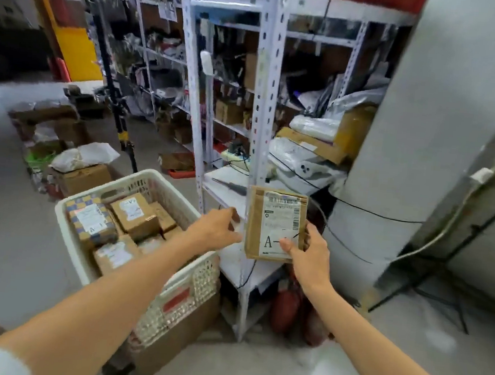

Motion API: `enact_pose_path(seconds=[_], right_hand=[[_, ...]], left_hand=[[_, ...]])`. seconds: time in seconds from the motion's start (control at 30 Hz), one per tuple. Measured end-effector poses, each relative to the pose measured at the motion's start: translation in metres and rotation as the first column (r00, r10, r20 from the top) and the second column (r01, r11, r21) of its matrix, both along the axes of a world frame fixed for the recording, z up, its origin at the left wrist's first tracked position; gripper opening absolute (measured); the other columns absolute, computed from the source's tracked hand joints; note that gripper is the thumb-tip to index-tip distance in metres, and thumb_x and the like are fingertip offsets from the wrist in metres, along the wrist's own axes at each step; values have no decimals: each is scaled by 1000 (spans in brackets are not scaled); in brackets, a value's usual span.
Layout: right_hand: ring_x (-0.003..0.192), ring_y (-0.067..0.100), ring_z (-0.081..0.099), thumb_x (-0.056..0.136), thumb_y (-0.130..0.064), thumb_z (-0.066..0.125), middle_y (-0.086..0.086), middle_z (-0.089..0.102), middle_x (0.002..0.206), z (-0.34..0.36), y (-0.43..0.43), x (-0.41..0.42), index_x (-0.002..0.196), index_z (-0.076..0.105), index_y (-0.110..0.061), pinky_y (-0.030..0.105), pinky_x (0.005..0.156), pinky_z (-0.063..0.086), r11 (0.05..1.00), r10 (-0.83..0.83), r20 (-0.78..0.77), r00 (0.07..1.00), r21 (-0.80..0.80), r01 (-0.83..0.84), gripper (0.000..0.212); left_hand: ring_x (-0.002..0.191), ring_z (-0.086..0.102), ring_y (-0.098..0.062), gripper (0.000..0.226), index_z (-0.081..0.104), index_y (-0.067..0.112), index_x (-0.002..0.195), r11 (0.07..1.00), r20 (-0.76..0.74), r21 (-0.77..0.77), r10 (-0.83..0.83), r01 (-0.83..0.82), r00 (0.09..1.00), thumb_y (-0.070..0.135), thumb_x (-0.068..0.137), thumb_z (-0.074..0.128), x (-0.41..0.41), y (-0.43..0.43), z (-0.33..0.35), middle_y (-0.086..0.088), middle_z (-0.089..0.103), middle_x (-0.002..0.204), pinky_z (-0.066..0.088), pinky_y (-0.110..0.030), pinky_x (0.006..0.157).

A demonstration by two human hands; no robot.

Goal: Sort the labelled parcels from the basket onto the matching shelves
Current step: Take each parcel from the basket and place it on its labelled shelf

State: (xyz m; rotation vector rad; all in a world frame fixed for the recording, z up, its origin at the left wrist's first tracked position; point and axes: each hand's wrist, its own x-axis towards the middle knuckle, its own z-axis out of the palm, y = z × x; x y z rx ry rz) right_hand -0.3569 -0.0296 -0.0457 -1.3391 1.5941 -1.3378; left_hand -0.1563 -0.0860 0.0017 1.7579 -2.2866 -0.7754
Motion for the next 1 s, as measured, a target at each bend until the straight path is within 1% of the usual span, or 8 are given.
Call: enact_pose_path(seconds=[0.1, 0.23, 0.37, 0.53, 0.63, 0.8, 0.87, 1.0], right_hand=[[102, 12, 64, 82, -10, 73, -6, 68, 111, -2, 34, -58, 129, 56, -19, 37, 92, 52, 989, -150, -19, 989, -12, 150, 51], [100, 11, 66, 80, -7, 74, -4, 69, 110, 9, 75, -135, 132, 53, -21, 38, 85, 57, 934, -356, 14, 935, -44, 356, 59], [99, 13, 67, 79, -6, 75, -3, 68, 110, 29, 115, -200, 135, 51, -21, 37, 77, 60, 836, -537, 65, 841, -96, 541, 62], [97, -1, 64, 79, -25, 77, -21, 64, 106, 54, 168, -268, 128, 49, -31, 20, 77, 56, 692, -708, 79, 701, -122, 712, 57], [103, 7, 63, 72, -53, 71, -13, 67, 111, 55, 208, -304, 126, 53, -27, 30, 87, 52, 593, -803, 57, 593, -15, 805, 62], [87, 12, 63, 52, -75, 54, 0, 65, 101, 40, 289, -320, 105, 61, -20, 23, 73, 44, 460, -836, -151, 528, 331, 824, 77], [81, 11, 58, 59, -76, 55, -3, 60, 88, 30, 318, -315, 88, 58, -23, 27, 75, 45, 384, -817, -253, 518, 431, 816, 61], [63, 2, 40, 79, -51, 66, -13, 40, 71, 21, 359, -296, 70, 44, -29, 19, 57, 31, 203, -831, -331, 448, 569, 797, 32]], left_hand=[[102, 59, -17, 38, 49, 20, 123, 988, -305, 112, -71, 110, 950, 38, 90, 60, -77, 13, -7, 0, 61, 118, 50, -30, 80], [110, 61, -13, 85, 40, 31, 136, 937, -568, 203, -125, 285, 813, 66, 66, 73, -181, 31, -4, 8, 62, 125, 49, -36, 96], [101, 63, -14, 73, 37, 35, 131, 861, -718, 251, -140, 442, 682, 38, 72, 81, -279, 44, 7, -2, 63, 117, 53, -30, 81], [101, 65, -17, 95, 30, 33, 138, 673, -809, 204, -293, 711, 509, 25, 62, 87, -386, 60, 33, -3, 64, 113, 55, -27, 69], [100, 64, -20, 100, 31, 33, 140, 579, -815, 155, -383, 800, 435, 22, 58, 87, -440, 73, 51, -6, 64, 111, 57, -37, 75], [93, 67, -19, 84, 32, 30, 138, 349, -878, 120, -399, 929, 264, 6, 72, 78, -516, 105, 91, -8, 66, 107, 57, -27, 60], [93, 68, -19, 85, 33, 26, 139, 241, -894, 102, -404, 965, 195, 2, 71, 78, -540, 123, 106, -9, 67, 107, 58, -26, 59], [93, 67, -18, 79, 34, 25, 140, 57, -893, 46, -445, 997, 66, 0, 76, 72, -577, 170, 134, -8, 68, 107, 56, -28, 61]])
